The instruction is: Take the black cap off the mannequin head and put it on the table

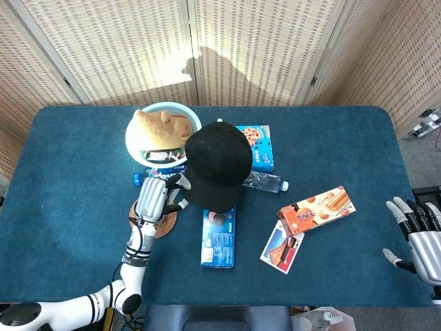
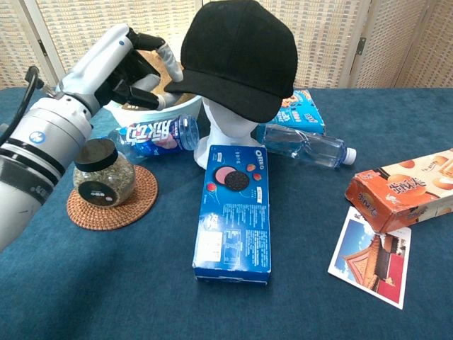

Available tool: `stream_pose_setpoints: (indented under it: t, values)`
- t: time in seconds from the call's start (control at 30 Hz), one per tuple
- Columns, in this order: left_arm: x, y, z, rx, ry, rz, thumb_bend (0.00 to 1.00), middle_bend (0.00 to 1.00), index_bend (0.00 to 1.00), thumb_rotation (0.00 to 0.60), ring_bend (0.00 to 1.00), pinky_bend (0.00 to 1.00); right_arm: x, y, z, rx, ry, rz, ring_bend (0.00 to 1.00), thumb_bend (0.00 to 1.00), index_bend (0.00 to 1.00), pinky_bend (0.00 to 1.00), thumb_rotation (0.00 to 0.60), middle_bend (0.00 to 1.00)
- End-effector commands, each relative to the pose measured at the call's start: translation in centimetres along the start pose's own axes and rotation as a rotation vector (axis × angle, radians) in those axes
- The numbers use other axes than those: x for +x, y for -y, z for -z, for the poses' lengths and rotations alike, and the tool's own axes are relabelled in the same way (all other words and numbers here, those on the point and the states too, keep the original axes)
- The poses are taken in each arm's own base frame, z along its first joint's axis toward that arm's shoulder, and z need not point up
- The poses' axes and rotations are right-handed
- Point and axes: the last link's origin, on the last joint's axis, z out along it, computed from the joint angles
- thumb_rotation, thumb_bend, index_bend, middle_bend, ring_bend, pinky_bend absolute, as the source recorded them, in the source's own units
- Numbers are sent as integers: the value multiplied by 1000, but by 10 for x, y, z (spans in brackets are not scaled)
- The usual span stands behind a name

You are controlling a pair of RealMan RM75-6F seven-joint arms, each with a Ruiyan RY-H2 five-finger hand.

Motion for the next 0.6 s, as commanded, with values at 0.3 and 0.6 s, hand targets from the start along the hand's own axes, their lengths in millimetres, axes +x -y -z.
stream_pose_setpoints:
  t: [0.3,0.6]
  values:
    - [6,-2,-11,20,12,83,290,1000,649,600,1000,1000,1,2,-1,4,0,5,0,191,89,0,600,17]
    - [19,-9,-21,48,21,194,291,1000,698,600,1000,1000,1,5,-2,7,1,7,0,192,92,0,600,17]
